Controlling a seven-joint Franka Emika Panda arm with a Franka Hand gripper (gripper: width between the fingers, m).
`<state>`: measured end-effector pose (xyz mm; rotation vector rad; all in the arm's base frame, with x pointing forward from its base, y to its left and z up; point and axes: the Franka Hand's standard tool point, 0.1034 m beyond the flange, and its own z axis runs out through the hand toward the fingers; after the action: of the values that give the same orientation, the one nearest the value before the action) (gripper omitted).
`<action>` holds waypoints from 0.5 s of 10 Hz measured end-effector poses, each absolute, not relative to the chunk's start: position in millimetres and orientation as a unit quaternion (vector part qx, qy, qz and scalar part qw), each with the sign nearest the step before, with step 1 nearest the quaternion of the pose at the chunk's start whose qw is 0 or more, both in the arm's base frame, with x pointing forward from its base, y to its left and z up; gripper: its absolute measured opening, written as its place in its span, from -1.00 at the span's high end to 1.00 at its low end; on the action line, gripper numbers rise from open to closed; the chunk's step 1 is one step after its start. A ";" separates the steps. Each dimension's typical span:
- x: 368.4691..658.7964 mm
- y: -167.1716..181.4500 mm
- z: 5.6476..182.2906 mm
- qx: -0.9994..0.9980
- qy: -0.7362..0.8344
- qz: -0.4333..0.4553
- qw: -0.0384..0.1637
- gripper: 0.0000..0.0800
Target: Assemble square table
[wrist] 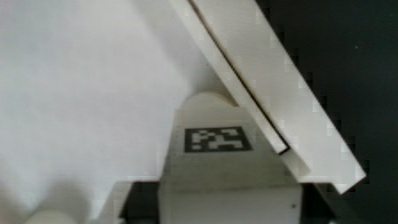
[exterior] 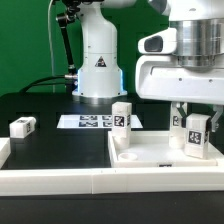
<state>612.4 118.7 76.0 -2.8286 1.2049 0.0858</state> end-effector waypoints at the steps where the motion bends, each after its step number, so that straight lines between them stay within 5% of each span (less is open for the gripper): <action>1: 612.3 119.3 75.0 -0.893 0.449 0.027 0.033 0.27; 5: 615.2 115.9 74.7 -0.837 0.544 0.033 0.046 0.27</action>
Offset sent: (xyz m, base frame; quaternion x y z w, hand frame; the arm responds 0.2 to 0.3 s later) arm 0.0029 -0.0068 -0.0004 -0.0189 -0.0139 0.1764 0.9840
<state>615.2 115.9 74.7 -2.5547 1.6606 0.1014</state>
